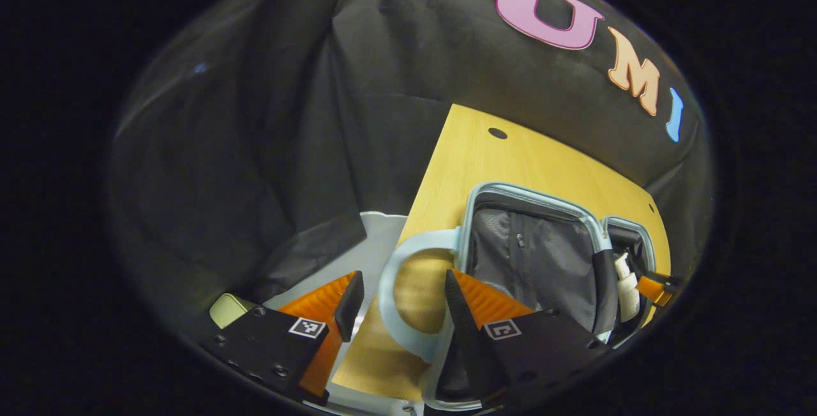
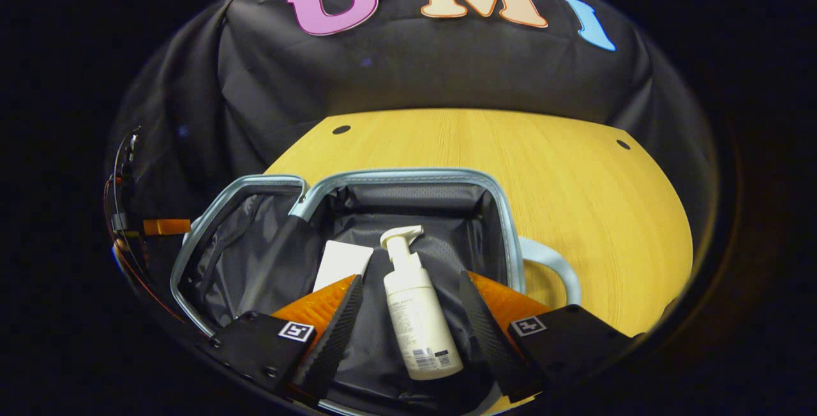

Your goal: First open the suitcase, pack the skin care products into it, and then close the suitcase.

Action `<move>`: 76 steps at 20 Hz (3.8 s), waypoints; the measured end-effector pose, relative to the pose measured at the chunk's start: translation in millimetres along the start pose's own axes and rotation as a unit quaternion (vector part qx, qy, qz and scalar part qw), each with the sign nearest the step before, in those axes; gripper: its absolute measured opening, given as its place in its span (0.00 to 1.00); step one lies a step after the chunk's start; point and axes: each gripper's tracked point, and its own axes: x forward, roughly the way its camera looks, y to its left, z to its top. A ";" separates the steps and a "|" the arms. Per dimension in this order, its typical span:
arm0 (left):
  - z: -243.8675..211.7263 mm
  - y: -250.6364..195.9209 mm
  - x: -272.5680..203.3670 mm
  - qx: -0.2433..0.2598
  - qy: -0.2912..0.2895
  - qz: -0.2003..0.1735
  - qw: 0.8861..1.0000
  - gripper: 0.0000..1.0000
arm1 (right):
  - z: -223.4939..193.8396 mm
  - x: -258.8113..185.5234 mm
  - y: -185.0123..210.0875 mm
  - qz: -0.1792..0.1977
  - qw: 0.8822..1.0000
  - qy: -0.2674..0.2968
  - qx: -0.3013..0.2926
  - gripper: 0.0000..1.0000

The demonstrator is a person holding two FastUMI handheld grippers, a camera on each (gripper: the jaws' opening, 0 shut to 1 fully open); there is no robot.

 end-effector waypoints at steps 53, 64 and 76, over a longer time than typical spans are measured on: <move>62.0 -455.7 -190.4 0.123 -0.104 -0.323 0.933 0.00 | 111.9 -183.3 -209.4 -0.043 0.965 -0.259 0.019 0.91; -33.4 -529.8 -141.2 0.190 -0.022 -0.321 0.928 0.00 | 86.0 -202.7 -276.7 -0.084 0.964 -0.249 0.038 0.95; -120.0 -558.5 -80.6 0.240 0.042 -0.281 0.928 0.04 | 69.9 -214.7 -318.6 -0.106 0.964 -0.240 0.045 0.95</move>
